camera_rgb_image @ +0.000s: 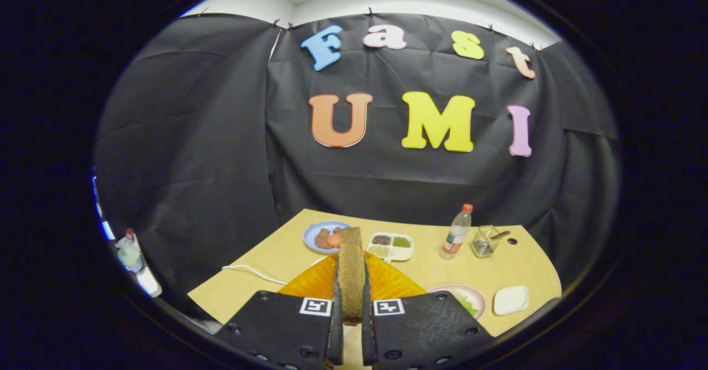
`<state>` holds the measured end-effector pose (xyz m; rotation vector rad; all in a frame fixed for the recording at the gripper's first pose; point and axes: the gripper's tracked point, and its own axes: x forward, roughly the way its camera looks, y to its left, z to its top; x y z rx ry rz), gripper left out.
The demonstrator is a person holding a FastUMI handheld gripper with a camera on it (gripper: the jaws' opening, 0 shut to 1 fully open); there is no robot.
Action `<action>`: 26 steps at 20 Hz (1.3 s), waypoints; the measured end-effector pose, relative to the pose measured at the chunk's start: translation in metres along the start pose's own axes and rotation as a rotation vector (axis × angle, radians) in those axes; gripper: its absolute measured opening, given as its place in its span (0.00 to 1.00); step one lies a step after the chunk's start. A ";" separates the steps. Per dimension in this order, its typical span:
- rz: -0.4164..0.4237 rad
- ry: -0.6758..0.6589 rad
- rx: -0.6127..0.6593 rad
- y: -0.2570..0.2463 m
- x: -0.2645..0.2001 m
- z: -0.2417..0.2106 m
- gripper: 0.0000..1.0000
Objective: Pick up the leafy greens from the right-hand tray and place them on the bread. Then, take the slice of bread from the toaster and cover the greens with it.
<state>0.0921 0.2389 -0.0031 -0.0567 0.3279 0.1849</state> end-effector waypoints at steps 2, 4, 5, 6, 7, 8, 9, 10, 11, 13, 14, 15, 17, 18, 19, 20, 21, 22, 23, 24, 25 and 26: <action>-0.004 -0.032 -0.001 -0.009 -0.012 0.009 0.13; -0.028 -0.075 -0.003 -0.023 -0.020 0.017 0.13; -0.040 -0.097 -0.003 -0.031 -0.021 0.019 0.13; -0.045 -0.117 -0.006 -0.035 -0.023 0.020 0.13; -0.049 -0.135 -0.007 -0.041 -0.023 0.020 0.13; -0.054 -0.145 -0.006 -0.048 -0.023 0.016 0.13; -0.060 -0.144 -0.001 -0.055 -0.021 0.011 0.13; -0.065 -0.135 0.009 -0.064 -0.017 0.004 0.13; -0.068 -0.119 0.022 -0.073 -0.013 -0.004 0.13; -0.071 -0.094 0.058 -0.092 -0.002 -0.018 0.13; -0.075 -0.085 0.078 -0.101 0.004 -0.026 0.13; -0.078 -0.084 0.099 -0.110 0.008 -0.032 0.13; -0.078 -0.068 0.128 -0.127 0.019 -0.048 0.13; -0.078 -0.055 0.140 -0.135 0.025 -0.059 0.13; -0.076 -0.041 0.153 -0.142 0.032 -0.069 0.13; -0.074 -0.025 0.169 -0.149 0.039 -0.079 0.13; -0.062 0.007 0.186 -0.155 0.047 -0.091 0.13; -0.055 0.033 0.205 -0.160 0.055 -0.104 0.13; -0.044 0.062 0.223 -0.165 0.063 -0.115 0.13; -0.038 0.087 0.235 -0.170 0.069 -0.126 0.13; -0.037 0.111 0.241 -0.174 0.076 -0.136 0.13; -0.043 0.133 0.243 -0.180 0.082 -0.146 0.13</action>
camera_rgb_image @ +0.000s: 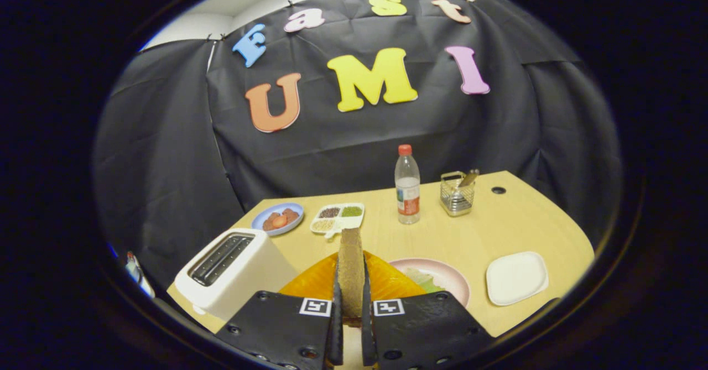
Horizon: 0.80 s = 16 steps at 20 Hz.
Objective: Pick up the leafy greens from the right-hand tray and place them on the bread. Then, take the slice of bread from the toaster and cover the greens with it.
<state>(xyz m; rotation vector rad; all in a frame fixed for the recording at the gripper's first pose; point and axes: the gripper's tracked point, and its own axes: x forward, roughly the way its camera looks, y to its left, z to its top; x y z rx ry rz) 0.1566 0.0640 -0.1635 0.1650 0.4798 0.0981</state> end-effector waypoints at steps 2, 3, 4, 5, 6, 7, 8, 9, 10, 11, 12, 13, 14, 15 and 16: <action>0.005 0.029 0.002 -0.006 0.011 -0.010 0.13; 0.013 0.033 0.010 -0.008 0.015 -0.012 0.14; 0.025 0.035 0.018 -0.009 0.020 -0.014 0.17; 0.040 0.036 0.032 -0.009 0.023 -0.015 0.17; 0.052 0.037 0.045 -0.009 0.026 -0.017 0.17; 0.056 0.041 0.052 -0.011 0.029 -0.017 0.17; 0.055 0.049 0.051 -0.012 0.032 -0.021 0.17; 0.042 0.059 0.045 -0.017 0.035 -0.023 0.17; 0.037 0.067 0.044 -0.019 0.038 -0.025 0.17; 0.036 0.064 0.050 -0.020 0.040 -0.022 0.17; 0.049 0.055 0.062 -0.019 0.041 -0.018 0.17; 0.061 0.036 0.077 -0.019 0.043 -0.012 0.17; 0.080 0.013 0.098 -0.019 0.044 -0.006 0.17; 0.074 -0.003 0.115 -0.024 0.047 -0.002 0.17; 0.056 -0.006 0.122 -0.033 0.050 -0.004 0.17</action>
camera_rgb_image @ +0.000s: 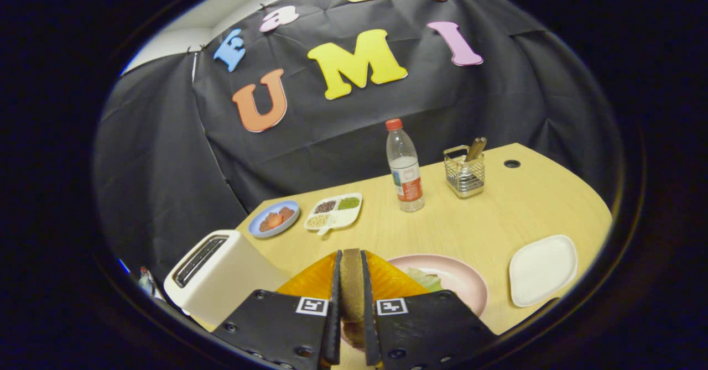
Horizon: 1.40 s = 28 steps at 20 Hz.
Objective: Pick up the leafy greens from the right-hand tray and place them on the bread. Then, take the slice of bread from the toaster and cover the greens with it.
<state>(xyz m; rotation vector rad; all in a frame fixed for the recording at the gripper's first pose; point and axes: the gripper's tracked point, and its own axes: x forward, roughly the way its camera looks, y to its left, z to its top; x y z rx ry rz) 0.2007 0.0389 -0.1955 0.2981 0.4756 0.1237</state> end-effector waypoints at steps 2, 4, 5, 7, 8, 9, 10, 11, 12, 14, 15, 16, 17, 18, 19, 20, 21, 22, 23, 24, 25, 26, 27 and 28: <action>-0.023 0.019 0.020 -0.015 0.005 -0.007 0.17; -0.049 0.050 0.038 -0.031 0.009 -0.017 0.17; -0.052 0.059 0.040 -0.036 0.009 -0.020 0.17; -0.078 0.058 0.044 -0.050 0.010 -0.023 0.29; -0.086 0.057 0.045 -0.053 0.010 -0.024 0.41; -0.097 0.057 0.041 -0.058 0.008 -0.024 0.41; -0.112 0.052 0.032 -0.062 0.006 -0.025 0.41; -0.129 0.046 0.020 -0.066 0.004 -0.024 0.50; -0.128 0.036 0.008 -0.066 0.000 -0.022 0.60; -0.160 0.020 -0.035 -0.068 -0.009 -0.020 0.78; -0.172 0.013 -0.062 -0.067 -0.014 -0.018 0.87; -0.188 -0.001 -0.088 -0.065 -0.022 -0.015 0.88; -0.185 -0.021 -0.115 -0.060 -0.031 -0.010 0.96; -0.188 -0.054 -0.139 -0.053 -0.040 -0.005 0.97; -0.203 -0.098 -0.162 -0.048 -0.051 0.005 0.96; -0.214 -0.137 -0.189 -0.042 -0.063 0.013 0.97; -0.207 -0.169 -0.212 -0.030 -0.075 0.021 0.96; -0.198 -0.196 -0.224 -0.017 -0.086 0.029 0.96; -0.188 -0.220 -0.235 -0.007 -0.098 0.036 0.96; -0.180 -0.247 -0.233 0.002 -0.113 0.044 0.96; -0.171 -0.270 -0.234 0.011 -0.128 0.051 0.96; -0.165 -0.291 -0.239 0.016 -0.140 0.055 0.96; -0.176 -0.311 -0.253 0.020 -0.155 0.059 0.96; -0.193 -0.324 -0.274 0.020 -0.170 0.061 0.96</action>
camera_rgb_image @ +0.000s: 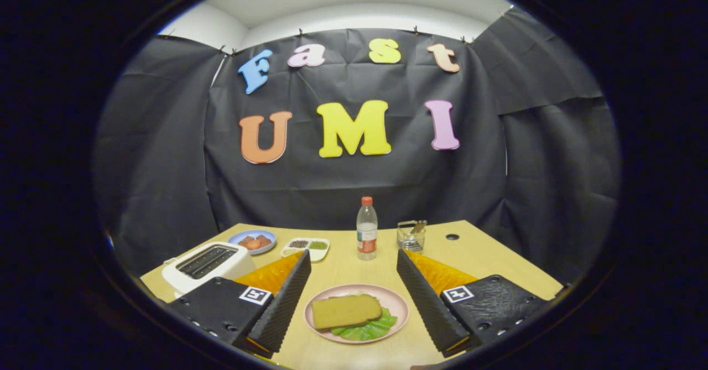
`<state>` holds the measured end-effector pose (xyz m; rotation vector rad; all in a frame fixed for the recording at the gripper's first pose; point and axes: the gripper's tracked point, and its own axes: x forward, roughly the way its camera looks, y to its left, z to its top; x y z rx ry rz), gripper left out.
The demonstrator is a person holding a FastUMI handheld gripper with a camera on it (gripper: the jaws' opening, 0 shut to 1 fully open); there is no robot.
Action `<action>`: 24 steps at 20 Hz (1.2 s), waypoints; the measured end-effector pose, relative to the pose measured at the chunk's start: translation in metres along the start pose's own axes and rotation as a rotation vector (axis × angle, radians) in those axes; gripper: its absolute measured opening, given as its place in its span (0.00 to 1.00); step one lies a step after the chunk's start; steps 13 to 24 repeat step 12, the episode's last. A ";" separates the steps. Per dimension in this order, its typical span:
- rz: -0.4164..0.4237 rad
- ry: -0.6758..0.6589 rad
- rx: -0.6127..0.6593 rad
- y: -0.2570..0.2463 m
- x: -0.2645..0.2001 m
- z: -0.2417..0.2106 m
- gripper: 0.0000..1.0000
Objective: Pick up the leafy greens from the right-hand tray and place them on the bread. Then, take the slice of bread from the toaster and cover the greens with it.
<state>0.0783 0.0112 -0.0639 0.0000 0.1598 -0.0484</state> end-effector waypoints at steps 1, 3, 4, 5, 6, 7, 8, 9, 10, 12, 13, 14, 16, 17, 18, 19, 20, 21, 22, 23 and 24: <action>-0.009 -0.006 -0.027 0.000 -0.012 0.004 0.96; -0.011 -0.020 -0.043 0.005 -0.031 0.010 0.96; -0.006 -0.031 -0.042 0.008 -0.037 0.012 0.96; 0.013 -0.036 -0.037 0.013 -0.043 0.012 0.96; 0.024 -0.041 -0.036 0.017 -0.049 0.009 0.96; 0.028 -0.043 -0.039 0.016 -0.053 0.007 0.97; 0.034 -0.050 -0.039 0.017 -0.057 0.006 0.97; 0.047 -0.060 -0.037 0.019 -0.061 0.005 0.97; 0.061 -0.077 -0.031 0.023 -0.063 0.005 0.97; 0.062 -0.102 -0.023 0.021 -0.066 0.003 0.97; 0.062 -0.102 -0.023 0.021 -0.066 0.003 0.97; 0.062 -0.102 -0.023 0.021 -0.066 0.003 0.97; 0.062 -0.102 -0.023 0.021 -0.066 0.003 0.97; 0.062 -0.102 -0.023 0.021 -0.066 0.003 0.97; 0.062 -0.102 -0.023 0.021 -0.066 0.003 0.97; 0.062 -0.102 -0.023 0.021 -0.066 0.003 0.97; 0.062 -0.102 -0.023 0.021 -0.066 0.003 0.97; 0.062 -0.102 -0.023 0.021 -0.066 0.003 0.97; 0.062 -0.102 -0.023 0.021 -0.066 0.003 0.97; 0.062 -0.102 -0.023 0.021 -0.066 0.003 0.97; 0.062 -0.102 -0.023 0.021 -0.066 0.003 0.97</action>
